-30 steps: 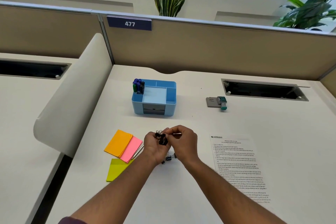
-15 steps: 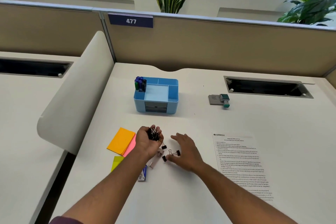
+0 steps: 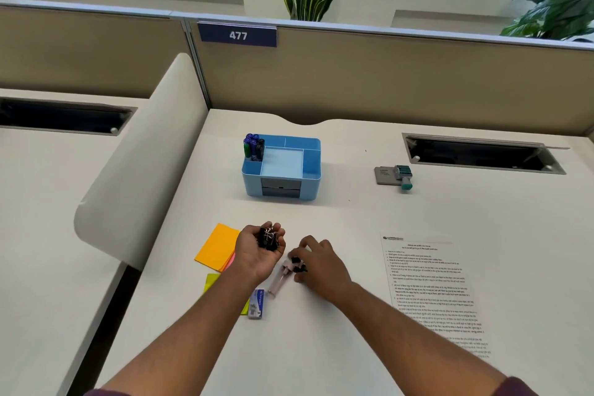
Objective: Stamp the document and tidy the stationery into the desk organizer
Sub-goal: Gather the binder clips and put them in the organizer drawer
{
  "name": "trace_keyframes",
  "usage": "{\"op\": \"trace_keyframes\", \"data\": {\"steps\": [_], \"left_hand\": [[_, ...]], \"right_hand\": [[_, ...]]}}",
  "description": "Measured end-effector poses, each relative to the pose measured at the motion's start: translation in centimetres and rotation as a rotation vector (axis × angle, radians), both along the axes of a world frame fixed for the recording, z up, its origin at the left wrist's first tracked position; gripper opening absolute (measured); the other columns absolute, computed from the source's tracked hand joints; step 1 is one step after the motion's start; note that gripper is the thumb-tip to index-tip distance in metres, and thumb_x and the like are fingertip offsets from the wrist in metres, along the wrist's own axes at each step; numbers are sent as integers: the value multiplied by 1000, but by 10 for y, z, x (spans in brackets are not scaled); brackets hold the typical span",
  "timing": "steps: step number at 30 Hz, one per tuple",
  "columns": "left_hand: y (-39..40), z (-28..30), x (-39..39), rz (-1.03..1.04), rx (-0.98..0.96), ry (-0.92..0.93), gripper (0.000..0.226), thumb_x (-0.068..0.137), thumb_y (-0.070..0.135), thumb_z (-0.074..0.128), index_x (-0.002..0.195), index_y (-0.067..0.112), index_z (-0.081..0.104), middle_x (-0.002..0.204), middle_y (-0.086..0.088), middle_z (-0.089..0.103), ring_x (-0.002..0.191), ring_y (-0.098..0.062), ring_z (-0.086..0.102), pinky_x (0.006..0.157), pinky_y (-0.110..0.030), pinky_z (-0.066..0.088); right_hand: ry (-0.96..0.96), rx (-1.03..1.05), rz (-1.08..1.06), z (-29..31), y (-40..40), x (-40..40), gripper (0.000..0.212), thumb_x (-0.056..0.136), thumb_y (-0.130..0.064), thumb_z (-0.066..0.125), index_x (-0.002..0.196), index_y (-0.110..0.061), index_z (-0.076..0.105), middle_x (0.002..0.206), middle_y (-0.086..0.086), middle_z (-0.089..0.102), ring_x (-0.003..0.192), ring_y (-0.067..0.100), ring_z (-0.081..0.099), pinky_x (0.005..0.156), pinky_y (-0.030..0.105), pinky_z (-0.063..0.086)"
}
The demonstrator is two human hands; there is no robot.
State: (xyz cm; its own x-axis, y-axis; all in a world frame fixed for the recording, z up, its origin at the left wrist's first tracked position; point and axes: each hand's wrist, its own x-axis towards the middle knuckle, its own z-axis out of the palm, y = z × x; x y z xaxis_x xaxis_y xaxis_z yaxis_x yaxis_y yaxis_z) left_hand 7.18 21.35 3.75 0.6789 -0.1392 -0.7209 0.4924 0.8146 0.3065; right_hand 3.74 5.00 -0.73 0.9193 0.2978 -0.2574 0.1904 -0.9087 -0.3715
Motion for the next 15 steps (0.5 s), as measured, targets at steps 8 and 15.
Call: {"op": "trace_keyframes", "data": {"steps": [8,15], "left_hand": [[-7,-2,-2,-19,25,24,21,94,11,35,87,7,54,88,-15,62,77,-23,57,66,-27,43],[-20,0,-8,-59,46,40,21,94,12,37,87,6,56,88,-15,63,77,-24,58,68,-28,47]], "right_hand": [[-134,-43,-29,-7,-10,-8,30,88,2,47,107,-16,61,113,2,55,101,28,49,71,39,48],[-117,70,-196,-5,-22,2,29,77,4,53,94,-18,63,100,-1,60,85,23,52,69,33,46]]}}
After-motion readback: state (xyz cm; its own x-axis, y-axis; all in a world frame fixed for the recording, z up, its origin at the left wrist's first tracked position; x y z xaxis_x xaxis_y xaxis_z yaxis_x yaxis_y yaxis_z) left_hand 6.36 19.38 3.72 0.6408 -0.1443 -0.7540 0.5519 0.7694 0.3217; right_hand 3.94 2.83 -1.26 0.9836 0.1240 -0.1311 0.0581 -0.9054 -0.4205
